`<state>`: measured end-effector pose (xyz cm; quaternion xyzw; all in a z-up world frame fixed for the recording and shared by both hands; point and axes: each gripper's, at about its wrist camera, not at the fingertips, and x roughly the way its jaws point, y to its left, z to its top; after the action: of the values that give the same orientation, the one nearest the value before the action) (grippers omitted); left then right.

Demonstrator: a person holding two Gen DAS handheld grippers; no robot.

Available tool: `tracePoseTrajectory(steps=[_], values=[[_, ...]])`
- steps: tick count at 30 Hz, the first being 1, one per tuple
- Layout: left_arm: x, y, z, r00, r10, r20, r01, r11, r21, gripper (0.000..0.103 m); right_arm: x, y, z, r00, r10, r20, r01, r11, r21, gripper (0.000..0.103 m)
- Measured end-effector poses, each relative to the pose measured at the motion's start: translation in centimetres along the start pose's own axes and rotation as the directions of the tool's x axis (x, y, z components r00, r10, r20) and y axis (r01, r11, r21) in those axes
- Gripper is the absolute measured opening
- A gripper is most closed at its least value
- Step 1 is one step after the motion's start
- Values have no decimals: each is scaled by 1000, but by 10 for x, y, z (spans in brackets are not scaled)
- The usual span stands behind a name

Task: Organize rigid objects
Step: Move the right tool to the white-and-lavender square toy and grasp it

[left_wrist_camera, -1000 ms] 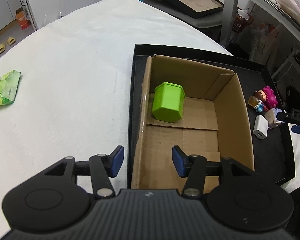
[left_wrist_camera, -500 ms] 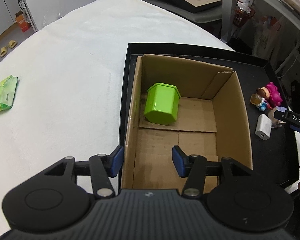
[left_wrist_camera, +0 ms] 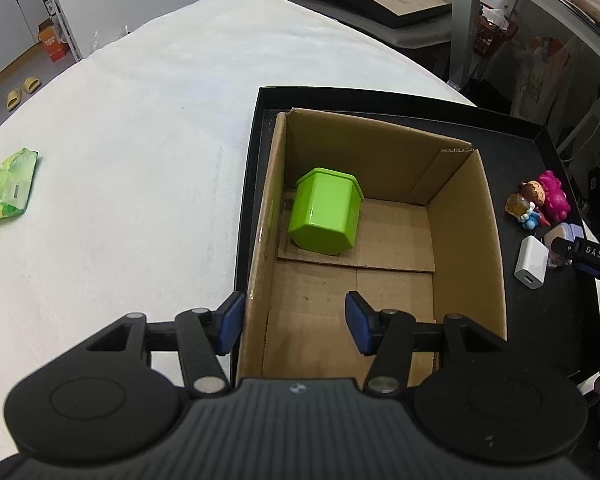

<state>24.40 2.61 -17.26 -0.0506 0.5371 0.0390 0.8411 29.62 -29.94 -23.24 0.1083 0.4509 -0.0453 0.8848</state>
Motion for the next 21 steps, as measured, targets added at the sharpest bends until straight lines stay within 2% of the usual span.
tracePoseTrajectory(steps=[13,15,16,21], values=[[-5,10,-3,999,-29,17,30,999,-27,53,-36,31,5,998,12,58,-5,992,-128,43],[-5,12,-4,999,-32,17,32,999,-31,53,-42,37,6,998,23,56,-14,989,-149,7],[-6,13,-5,999,-32,16,33,999,-32,53,-45,38,8,998,26,58,-17,989,-150,0],[-5,20,-6,999,-30,12,31,999,-45,53,-57,43,12,997,11,75,1,988,-152,0]])
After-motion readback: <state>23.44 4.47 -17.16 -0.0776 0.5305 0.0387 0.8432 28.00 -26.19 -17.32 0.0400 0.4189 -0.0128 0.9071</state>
